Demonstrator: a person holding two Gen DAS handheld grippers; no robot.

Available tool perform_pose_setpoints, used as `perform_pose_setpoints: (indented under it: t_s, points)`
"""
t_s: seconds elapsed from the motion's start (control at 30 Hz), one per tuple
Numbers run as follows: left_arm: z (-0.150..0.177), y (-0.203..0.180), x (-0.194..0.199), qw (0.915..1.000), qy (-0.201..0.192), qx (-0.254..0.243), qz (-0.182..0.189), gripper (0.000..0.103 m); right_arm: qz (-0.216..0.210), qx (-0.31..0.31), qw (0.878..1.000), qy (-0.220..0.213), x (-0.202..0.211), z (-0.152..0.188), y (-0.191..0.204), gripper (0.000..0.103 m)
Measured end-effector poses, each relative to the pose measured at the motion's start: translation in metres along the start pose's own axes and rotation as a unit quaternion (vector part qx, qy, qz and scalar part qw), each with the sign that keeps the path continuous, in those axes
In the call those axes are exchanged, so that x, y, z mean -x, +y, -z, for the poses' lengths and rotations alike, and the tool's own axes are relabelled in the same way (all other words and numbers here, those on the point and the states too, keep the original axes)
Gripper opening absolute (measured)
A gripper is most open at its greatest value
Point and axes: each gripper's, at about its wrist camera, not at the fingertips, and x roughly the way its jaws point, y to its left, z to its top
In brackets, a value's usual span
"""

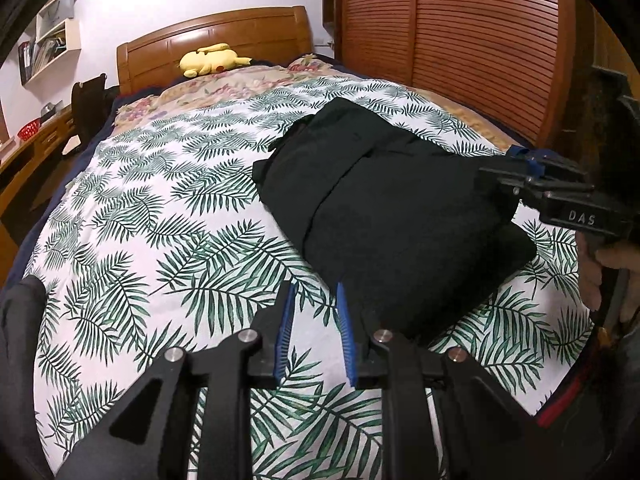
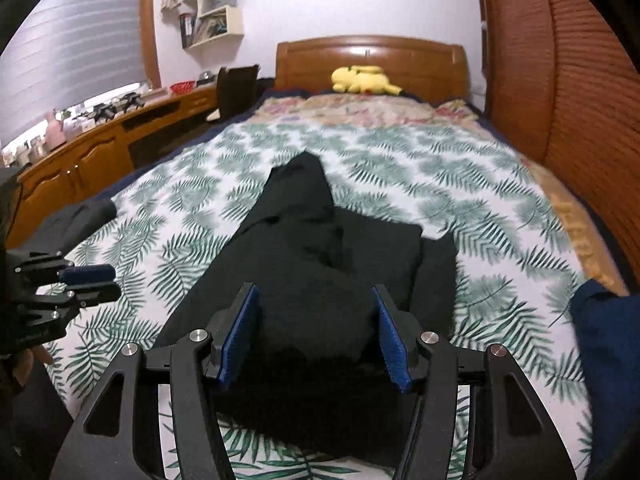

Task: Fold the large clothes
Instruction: 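Close the right tool on the folded coat edge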

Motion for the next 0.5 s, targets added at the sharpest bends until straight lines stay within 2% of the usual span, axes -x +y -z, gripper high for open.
perform_pose_setpoints:
  t_s: [0.13,0.17,0.23,0.3,0.37,0.5]
  points:
    - [0.003,0.001,-0.002,1.0,0.003,0.004,0.002,0.02,-0.01,0.002,1.0,0.028,-0.012,0.01,0.0,0.057]
    - [0.003,0.002,-0.004,1.0,0.004,0.005,0.002,0.02,-0.013,0.009,0.999,0.039,-0.016,0.014,0.001,0.052]
    - [0.002,0.002,-0.006,1.0,0.005,0.006,0.004,0.02,-0.023,0.021,0.998,0.055,-0.021,0.021,0.003,0.021]
    - [-0.003,0.001,-0.012,0.9999,0.008,0.007,0.01,0.021,-0.04,0.024,0.997,0.062,-0.022,0.03,0.002,0.011]
    - [-0.014,-0.001,-0.017,0.9998,0.003,0.004,0.017,0.021,-0.033,0.026,0.998,0.051,-0.016,0.034,0.001,0.008]
    - [-0.038,-0.005,-0.036,0.9989,0.006,0.007,0.046,0.022,-0.014,0.015,1.0,0.001,0.016,0.03,-0.005,0.006]
